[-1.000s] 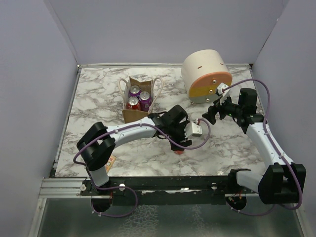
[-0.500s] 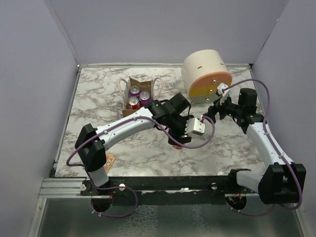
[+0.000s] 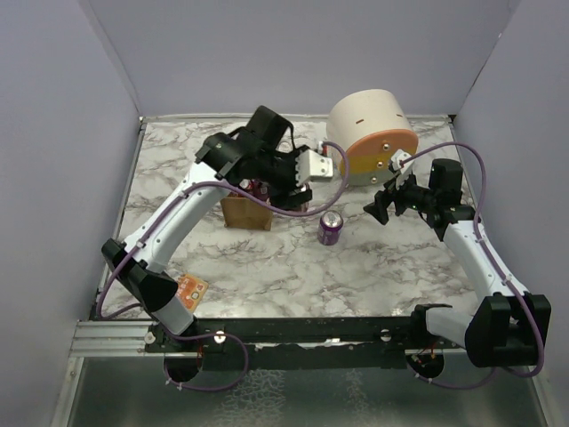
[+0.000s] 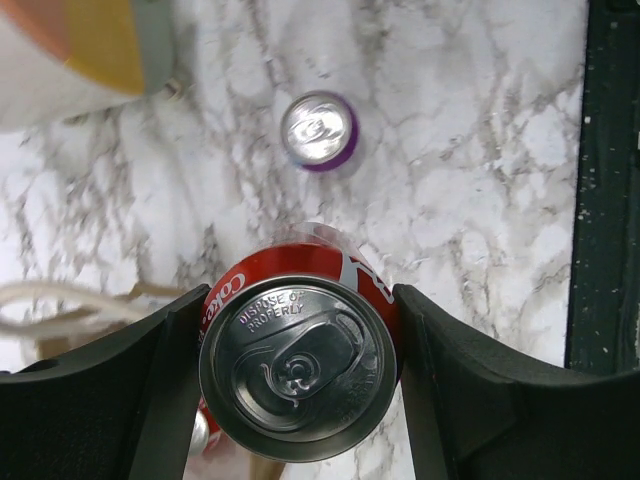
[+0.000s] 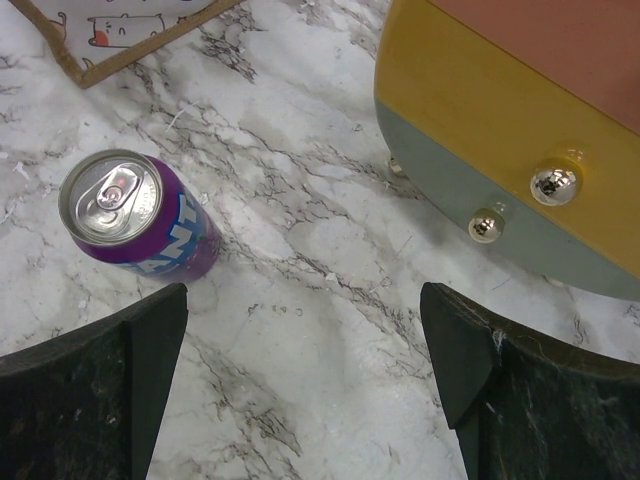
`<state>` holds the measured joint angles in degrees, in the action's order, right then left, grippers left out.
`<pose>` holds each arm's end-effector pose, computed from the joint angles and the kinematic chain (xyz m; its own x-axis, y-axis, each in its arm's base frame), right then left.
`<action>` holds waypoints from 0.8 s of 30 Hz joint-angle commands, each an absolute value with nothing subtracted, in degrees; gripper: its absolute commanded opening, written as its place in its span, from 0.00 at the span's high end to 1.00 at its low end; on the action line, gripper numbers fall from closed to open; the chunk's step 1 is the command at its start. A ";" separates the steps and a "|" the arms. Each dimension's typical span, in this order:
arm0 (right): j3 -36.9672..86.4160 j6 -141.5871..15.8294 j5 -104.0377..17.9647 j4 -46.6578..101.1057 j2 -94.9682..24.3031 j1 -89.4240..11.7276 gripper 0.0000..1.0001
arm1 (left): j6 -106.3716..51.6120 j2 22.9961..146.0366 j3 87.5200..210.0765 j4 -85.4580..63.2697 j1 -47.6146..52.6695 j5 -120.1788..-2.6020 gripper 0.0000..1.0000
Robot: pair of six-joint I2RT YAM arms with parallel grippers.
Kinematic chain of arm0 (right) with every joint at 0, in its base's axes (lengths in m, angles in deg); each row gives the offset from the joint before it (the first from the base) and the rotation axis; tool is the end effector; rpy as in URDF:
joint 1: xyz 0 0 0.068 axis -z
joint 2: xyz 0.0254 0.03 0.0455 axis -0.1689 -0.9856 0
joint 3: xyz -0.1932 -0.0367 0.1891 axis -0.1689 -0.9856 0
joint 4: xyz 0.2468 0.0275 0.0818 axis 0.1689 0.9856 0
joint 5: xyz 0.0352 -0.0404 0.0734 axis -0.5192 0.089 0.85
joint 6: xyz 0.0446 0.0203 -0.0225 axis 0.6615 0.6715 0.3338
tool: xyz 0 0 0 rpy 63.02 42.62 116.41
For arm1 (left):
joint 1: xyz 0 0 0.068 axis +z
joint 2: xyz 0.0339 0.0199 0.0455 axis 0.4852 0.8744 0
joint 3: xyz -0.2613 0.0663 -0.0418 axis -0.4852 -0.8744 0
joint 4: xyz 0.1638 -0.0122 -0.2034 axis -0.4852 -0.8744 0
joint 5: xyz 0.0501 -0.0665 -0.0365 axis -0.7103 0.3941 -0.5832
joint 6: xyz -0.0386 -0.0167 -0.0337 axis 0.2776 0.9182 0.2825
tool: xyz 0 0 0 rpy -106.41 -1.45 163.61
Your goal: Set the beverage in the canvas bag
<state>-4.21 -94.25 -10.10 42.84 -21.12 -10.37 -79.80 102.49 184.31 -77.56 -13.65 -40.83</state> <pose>0.2480 0.0259 0.2682 -0.3183 -0.3192 -0.8926 -0.7306 0.6826 0.0164 0.2278 -0.2333 0.4151 0.1107 0.6772 -0.7274 0.9901 -0.0114 0.1401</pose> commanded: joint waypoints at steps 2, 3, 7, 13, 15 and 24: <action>-4.25 -94.48 -8.08 40.87 -20.74 -10.07 0.00 | -76.60 96.01 186.34 -75.11 -4.89 -41.81 0.99; -4.25 -94.52 -8.10 40.90 -20.70 -10.07 0.00 | -75.60 95.44 185.93 -73.93 -3.05 -42.08 0.99; -4.11 -94.59 -8.24 41.03 -20.68 -10.07 0.00 | -70.43 93.42 182.73 -67.75 3.68 -43.25 0.99; -4.10 -94.68 -8.26 41.10 -20.63 -10.07 0.00 | -64.91 93.37 177.34 -59.31 7.27 -48.77 1.00; -4.12 -94.66 -8.18 41.13 -20.53 -10.07 0.00 | -64.15 94.27 176.51 -57.70 7.32 -50.20 1.00; -4.20 -94.75 -8.21 41.17 -19.99 -10.07 0.00 | -61.24 99.41 173.91 -54.54 7.31 -51.64 1.00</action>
